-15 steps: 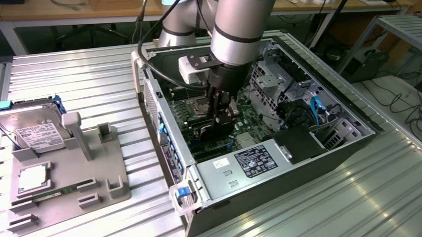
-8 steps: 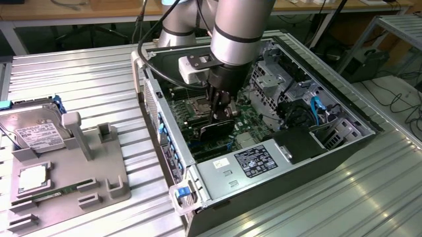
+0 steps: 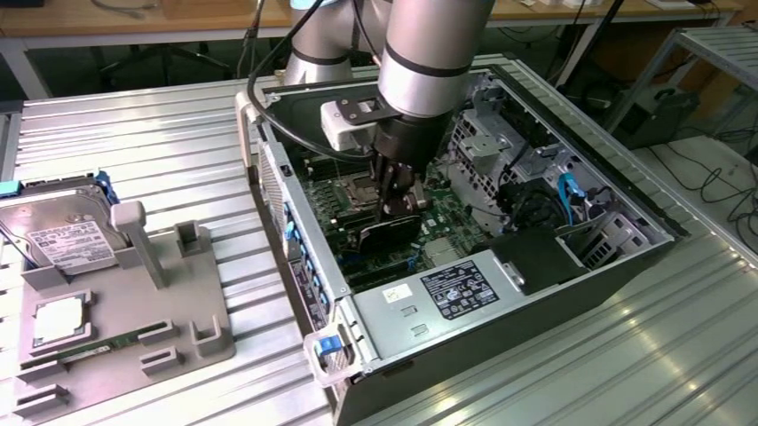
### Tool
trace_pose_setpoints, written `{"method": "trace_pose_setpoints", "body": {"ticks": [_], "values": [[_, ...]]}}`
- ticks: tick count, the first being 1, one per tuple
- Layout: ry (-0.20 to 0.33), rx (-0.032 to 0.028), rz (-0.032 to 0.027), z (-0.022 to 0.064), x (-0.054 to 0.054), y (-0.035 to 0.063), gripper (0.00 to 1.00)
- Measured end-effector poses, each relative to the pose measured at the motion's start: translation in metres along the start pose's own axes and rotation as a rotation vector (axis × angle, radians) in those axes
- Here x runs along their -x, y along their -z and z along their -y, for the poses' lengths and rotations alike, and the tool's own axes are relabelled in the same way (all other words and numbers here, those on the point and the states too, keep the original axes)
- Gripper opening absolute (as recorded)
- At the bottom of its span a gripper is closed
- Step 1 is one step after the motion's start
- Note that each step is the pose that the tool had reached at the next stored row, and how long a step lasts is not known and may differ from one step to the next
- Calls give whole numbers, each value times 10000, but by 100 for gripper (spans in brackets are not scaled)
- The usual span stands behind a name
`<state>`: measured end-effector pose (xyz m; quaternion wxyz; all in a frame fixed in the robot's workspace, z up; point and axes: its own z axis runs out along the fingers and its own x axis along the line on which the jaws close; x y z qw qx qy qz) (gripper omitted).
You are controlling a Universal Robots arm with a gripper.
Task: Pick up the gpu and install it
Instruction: 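Insert the gpu into the slot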
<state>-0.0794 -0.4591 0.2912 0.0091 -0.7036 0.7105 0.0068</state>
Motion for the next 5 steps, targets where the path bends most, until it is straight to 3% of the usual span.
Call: {"method": "trace_pose_setpoints", "body": {"ticks": [5], "values": [[0, 0, 1, 0, 0, 0, 11]]}}
